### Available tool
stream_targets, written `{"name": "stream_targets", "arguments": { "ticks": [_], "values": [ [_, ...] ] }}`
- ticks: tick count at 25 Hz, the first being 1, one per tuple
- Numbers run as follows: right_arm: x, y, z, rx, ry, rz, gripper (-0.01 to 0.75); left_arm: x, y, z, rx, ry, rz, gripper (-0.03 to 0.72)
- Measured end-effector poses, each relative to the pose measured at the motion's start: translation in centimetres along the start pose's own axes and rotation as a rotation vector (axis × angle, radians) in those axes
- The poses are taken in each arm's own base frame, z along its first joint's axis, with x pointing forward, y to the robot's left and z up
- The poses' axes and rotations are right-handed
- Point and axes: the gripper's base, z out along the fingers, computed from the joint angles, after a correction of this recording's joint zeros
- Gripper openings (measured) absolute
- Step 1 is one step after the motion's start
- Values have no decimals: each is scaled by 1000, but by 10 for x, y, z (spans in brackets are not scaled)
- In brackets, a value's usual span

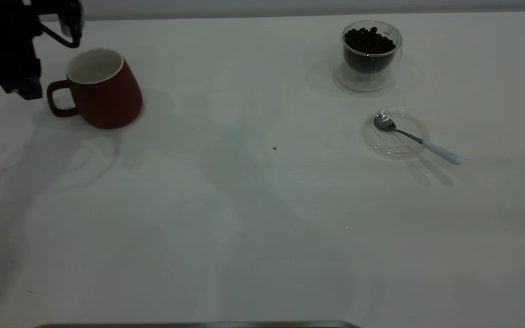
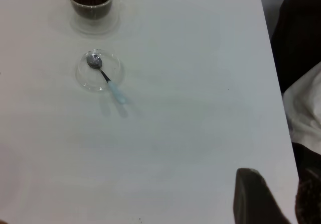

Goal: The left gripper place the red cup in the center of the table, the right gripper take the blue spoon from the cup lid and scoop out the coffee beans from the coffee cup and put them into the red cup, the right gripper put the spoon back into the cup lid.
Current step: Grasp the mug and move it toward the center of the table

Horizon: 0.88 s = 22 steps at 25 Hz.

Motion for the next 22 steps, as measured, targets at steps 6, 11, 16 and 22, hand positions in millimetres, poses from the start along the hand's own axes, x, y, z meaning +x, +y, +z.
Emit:
{"name": "stream_targets", "arguments": {
  "ticks": [6,11,16,22],
  "values": [
    [0,0,0,0,0,0,244,-7,5,16,-9,-11,8,587],
    [0,0,0,0,0,0,244,-19,5,25,-22,-30,33,587],
    [0,0,0,0,0,0,244,-36,-4,32,-28,-49,88,587],
    [0,0,0,0,0,0,244,-69,-17,27,-57,-105,163,587]
  ]
}}
